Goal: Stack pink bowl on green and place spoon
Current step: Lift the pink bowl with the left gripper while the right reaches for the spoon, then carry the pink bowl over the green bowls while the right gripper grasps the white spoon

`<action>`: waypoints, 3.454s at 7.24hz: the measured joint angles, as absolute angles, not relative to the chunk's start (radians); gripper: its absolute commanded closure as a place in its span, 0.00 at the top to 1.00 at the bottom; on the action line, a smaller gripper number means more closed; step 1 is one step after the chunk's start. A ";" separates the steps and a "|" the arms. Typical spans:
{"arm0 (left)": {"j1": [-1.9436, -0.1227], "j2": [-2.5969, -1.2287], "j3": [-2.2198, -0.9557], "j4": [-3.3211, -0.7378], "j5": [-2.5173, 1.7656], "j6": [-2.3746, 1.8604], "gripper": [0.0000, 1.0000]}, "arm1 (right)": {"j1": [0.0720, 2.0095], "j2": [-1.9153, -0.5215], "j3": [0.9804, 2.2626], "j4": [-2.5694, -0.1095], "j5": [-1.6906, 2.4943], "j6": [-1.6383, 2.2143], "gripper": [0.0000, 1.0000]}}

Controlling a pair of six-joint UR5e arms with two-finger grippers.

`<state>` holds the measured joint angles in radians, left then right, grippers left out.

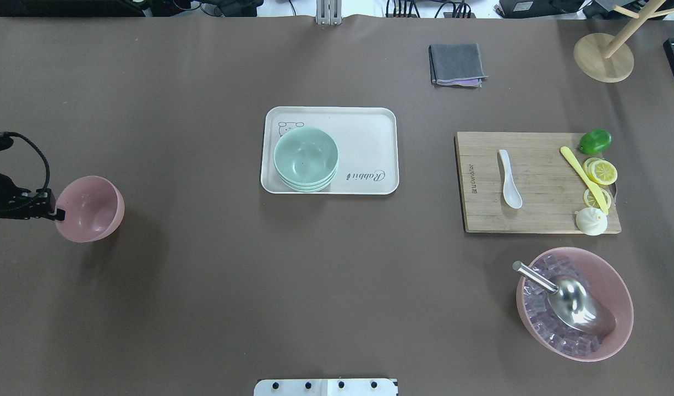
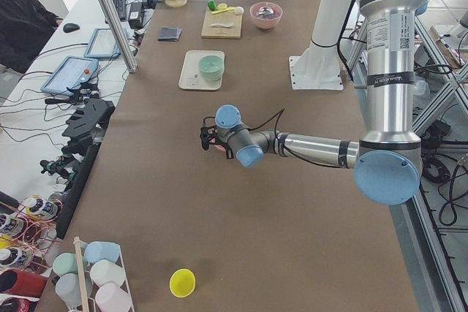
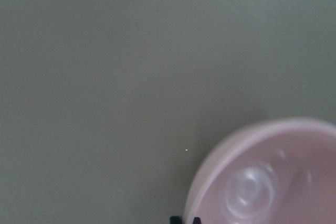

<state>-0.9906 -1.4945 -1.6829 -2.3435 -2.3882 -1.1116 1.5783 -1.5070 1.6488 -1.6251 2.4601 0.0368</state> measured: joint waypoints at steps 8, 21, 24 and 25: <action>-1.164 -1.788 -1.823 -1.851 -2.602 -1.117 0.00 | 1.122 -1.263 1.728 -1.562 2.264 0.591 0.98; -1.157 -1.829 -1.816 -1.822 -2.594 -1.120 0.00 | 0.865 -1.254 1.535 -1.233 2.117 0.801 0.00; -1.150 -1.929 -1.797 -1.798 -2.596 -1.197 0.00 | 0.928 -1.232 1.579 -1.273 2.165 0.801 0.00; -1.115 -2.013 -1.768 -1.783 -2.570 -1.277 0.00 | 0.959 -1.221 1.603 -1.301 2.187 0.801 0.00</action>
<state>-1.1146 -2.0134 -1.7676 -1.7829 -2.5703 -1.2767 0.9592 -1.2209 1.6034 -1.3009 2.1867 0.8008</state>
